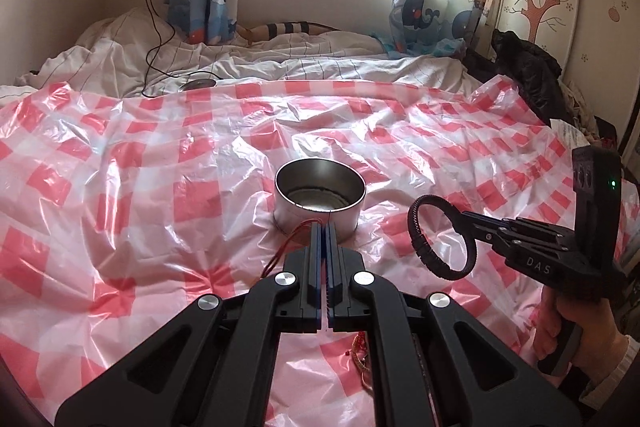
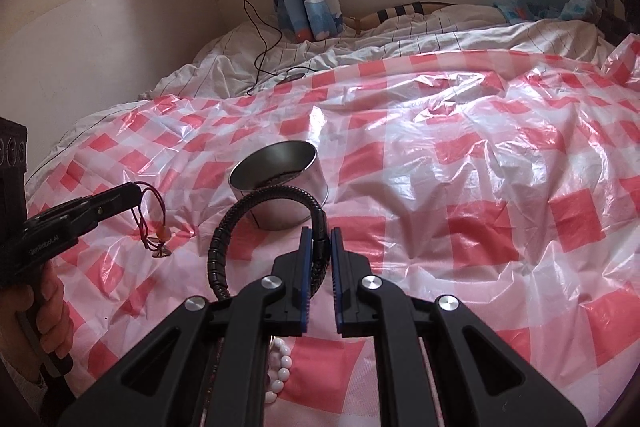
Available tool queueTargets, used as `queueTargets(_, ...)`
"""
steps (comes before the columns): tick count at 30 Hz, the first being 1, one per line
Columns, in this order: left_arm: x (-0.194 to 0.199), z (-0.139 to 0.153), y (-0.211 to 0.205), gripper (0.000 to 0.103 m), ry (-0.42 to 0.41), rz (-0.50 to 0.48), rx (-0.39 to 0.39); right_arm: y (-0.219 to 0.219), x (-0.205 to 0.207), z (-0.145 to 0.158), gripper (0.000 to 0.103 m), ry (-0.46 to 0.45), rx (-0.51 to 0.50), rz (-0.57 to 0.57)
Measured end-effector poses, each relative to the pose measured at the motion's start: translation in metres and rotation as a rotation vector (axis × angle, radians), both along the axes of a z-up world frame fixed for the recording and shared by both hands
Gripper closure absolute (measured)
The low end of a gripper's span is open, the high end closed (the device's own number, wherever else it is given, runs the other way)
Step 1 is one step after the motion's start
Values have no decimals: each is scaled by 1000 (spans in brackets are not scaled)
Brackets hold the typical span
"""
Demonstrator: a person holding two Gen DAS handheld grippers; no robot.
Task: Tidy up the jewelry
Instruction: 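Carry both held bracelets over the silver tin and open both tools to drop them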
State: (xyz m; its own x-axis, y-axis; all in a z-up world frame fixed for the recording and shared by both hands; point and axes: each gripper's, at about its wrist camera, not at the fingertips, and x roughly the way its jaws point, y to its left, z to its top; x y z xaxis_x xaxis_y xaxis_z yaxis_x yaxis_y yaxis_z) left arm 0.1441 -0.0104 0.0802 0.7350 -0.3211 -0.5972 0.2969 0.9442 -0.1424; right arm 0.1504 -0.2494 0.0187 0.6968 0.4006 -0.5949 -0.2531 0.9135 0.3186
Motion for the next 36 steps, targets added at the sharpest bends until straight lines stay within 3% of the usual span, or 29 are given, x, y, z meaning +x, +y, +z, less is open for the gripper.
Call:
queueTargets(10,44,33,0,102,-32,-18,-99,9,37,19,93,-66,-22,-15)
queueTargets(16,74,33,-15,102,-32,-29,-142,26,66,22,93,-75,-77,-13)
queueTargets(27,126,-9,-29,102,73,-26,-182,39,106,9,93,-53,-144,-22)
queueTargets(36,143,-55,-30,101,236,-30,-128,53,115,-3,92,-47,-198,-7)
